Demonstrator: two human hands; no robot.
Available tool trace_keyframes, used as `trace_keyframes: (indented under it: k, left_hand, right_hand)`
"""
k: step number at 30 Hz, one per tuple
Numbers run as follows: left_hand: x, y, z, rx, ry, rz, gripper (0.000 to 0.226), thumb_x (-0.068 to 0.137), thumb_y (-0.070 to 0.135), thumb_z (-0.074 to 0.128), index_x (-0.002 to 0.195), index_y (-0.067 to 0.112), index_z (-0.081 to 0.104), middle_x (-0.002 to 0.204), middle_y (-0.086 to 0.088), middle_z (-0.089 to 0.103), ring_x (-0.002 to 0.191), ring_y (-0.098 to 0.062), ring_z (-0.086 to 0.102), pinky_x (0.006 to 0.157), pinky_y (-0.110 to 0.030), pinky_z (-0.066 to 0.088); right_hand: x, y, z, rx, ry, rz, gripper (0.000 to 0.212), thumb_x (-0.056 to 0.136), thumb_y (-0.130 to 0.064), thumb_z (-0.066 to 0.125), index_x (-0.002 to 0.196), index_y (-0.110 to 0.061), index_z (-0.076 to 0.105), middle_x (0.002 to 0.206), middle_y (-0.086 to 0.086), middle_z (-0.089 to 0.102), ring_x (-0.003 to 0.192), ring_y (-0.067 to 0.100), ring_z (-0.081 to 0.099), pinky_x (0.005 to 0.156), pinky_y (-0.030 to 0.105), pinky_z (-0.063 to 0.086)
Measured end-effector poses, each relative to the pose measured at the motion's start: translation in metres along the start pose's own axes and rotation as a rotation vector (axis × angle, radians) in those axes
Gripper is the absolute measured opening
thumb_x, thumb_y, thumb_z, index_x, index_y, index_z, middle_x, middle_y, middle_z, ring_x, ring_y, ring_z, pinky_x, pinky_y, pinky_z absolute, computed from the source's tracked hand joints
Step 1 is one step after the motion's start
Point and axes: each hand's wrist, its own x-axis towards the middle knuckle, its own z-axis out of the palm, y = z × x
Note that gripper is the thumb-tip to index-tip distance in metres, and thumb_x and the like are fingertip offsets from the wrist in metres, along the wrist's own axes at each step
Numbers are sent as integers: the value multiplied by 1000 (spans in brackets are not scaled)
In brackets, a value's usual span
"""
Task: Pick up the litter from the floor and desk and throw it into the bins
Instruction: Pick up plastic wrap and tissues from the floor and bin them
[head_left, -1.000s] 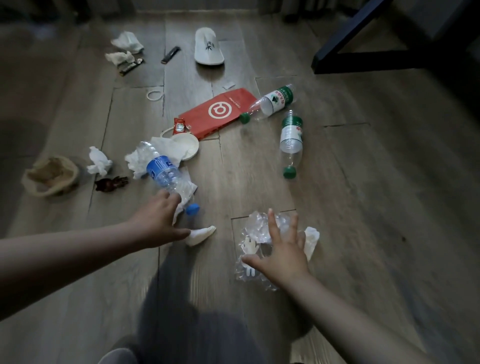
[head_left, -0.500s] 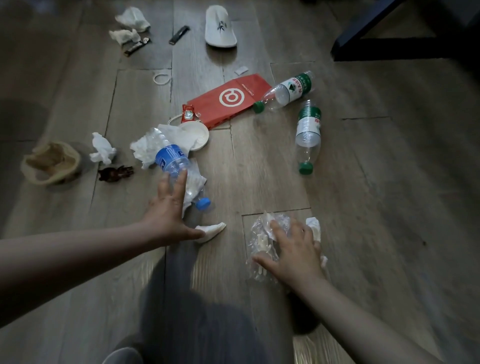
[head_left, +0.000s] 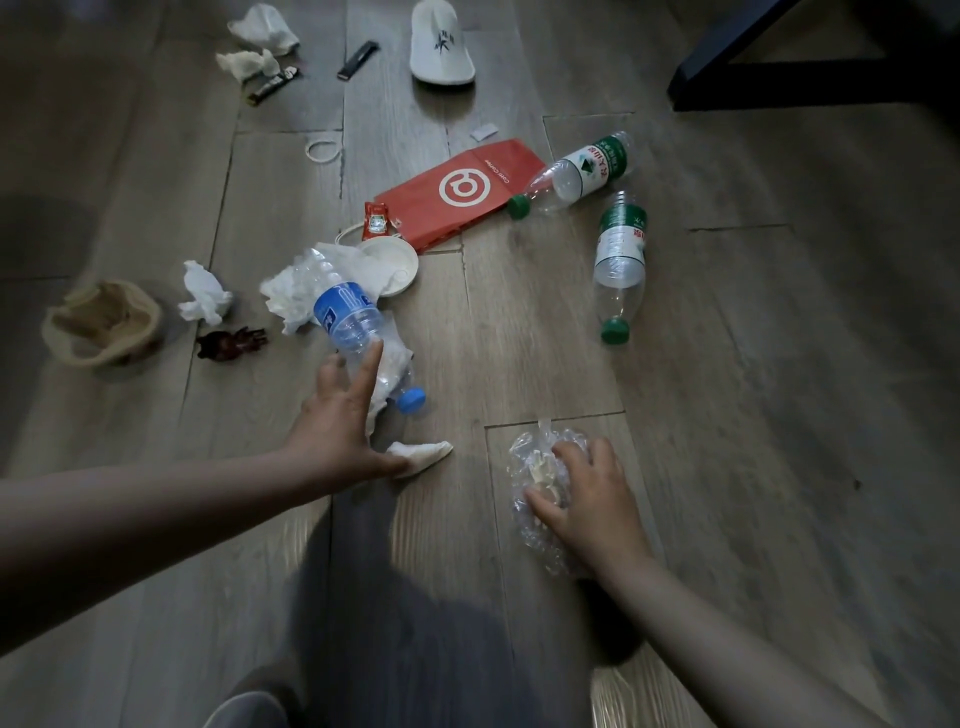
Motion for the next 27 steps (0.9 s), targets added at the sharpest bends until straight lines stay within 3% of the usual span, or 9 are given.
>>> trace_keyframes:
  k: [5,8,12,16,19,27]
  left_hand:
    - [2,9,-4,-73,-72,-55,144,39,74,76,142,48,-21,154,3,-24,143,-38,14,111,-48,32]
    - [-3,16,1,-102,-88,-65,140,43,77,74,140,49,-24,155,0,-24,144,-37,11,112,-49,29]
    - [4,18,0,-73,-52,-49,138,50,72,76,143,46,-22,156,-4,-11,143,-35,12,111,-48,29]
    - [8,14,-1,-45,-33,-32,137,54,66,79,142,45,-24,143,-10,24,124,-27,38,98,-41,43]
    - [3,14,3,-55,-37,6,135,55,71,74,142,43,-25,138,-10,36,118,-24,43,96,-40,45]
    - [3,18,2,-116,-11,80,129,62,57,79,145,42,-17,151,-8,30,130,-24,41,103,-41,42]
  right_hand:
    - [1,1,1,20,11,5,48,76,-41,72,116,-20,57,103,-4,37,92,11,41,71,23,37]
    - [0,2,2,21,17,2,49,75,-41,74,117,-21,57,101,-4,37,90,13,44,70,23,38]
    - [0,3,3,22,33,-7,51,75,-41,75,119,-21,58,100,-4,38,89,13,44,69,23,39]
    - [0,4,4,23,49,-11,52,74,-41,76,119,-21,58,99,-4,39,87,13,45,66,23,40]
    - [0,5,6,27,60,-12,52,74,-40,76,118,-20,59,99,-3,40,87,14,46,65,23,42]
    - [0,5,7,15,60,-10,53,75,-42,75,120,-21,58,100,-5,37,88,11,42,66,23,38]
